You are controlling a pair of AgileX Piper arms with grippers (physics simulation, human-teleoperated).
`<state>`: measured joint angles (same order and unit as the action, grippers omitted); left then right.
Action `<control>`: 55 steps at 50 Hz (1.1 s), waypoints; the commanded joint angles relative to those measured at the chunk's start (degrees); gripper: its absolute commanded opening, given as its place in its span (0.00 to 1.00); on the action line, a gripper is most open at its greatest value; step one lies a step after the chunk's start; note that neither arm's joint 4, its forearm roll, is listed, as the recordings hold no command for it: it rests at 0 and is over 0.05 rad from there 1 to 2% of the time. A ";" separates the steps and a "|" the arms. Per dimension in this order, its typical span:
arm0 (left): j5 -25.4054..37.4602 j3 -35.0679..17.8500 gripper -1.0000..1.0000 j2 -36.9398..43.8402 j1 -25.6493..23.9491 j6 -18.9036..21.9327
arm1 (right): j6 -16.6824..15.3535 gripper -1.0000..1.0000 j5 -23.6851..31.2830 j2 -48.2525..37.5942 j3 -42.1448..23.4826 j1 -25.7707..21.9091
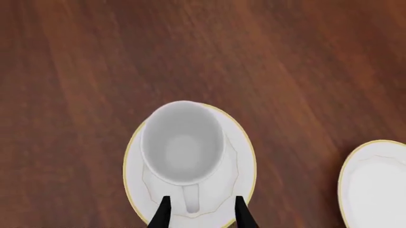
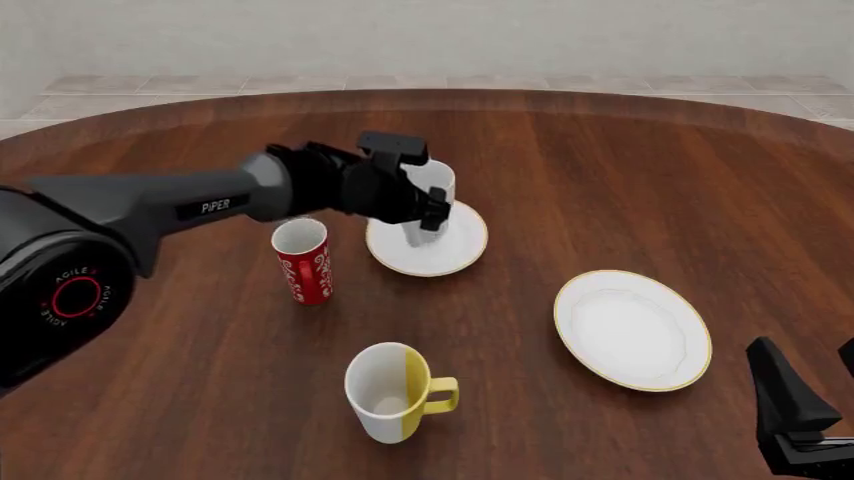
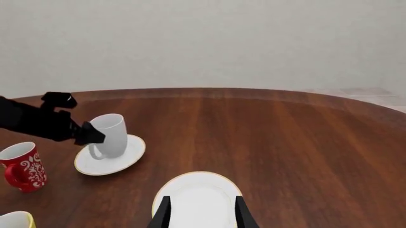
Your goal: Put the white mug on the left plate.
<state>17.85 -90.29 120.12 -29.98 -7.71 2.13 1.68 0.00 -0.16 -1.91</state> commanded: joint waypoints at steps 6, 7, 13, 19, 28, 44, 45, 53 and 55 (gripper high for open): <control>0.68 0.70 1.00 -2.48 -0.34 0.64 | -0.03 1.00 -0.02 0.00 -0.09 -0.20; 0.65 0.77 1.00 -2.53 -0.43 0.63 | -0.03 1.00 -0.04 0.00 -0.09 -0.21; 0.96 0.80 1.00 -3.17 -0.32 1.00 | -0.14 1.00 0.01 0.00 -0.15 -0.16; 1.17 1.19 1.00 -4.36 -0.46 1.37 | -0.11 1.00 -0.05 0.00 -0.16 -0.25; 1.20 1.82 1.00 -5.59 -0.68 1.63 | -0.12 1.00 -0.05 0.00 -0.25 -0.20; 1.65 2.30 1.00 -7.77 -0.23 3.09 | -0.20 1.00 -0.06 0.00 -0.12 -0.23; 1.74 2.26 1.00 -7.87 -0.20 3.14 | -0.20 1.00 -0.06 0.00 -0.14 -0.25; 2.03 2.43 1.00 -9.11 -0.31 3.70 | -0.22 1.00 -0.05 0.00 -0.18 -0.40; 2.08 2.40 1.00 -9.22 -0.30 3.67 | -0.20 1.00 -0.02 0.00 -0.29 -0.47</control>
<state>19.63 -88.06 112.12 -30.28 -4.58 1.94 1.61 0.00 -0.31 -2.22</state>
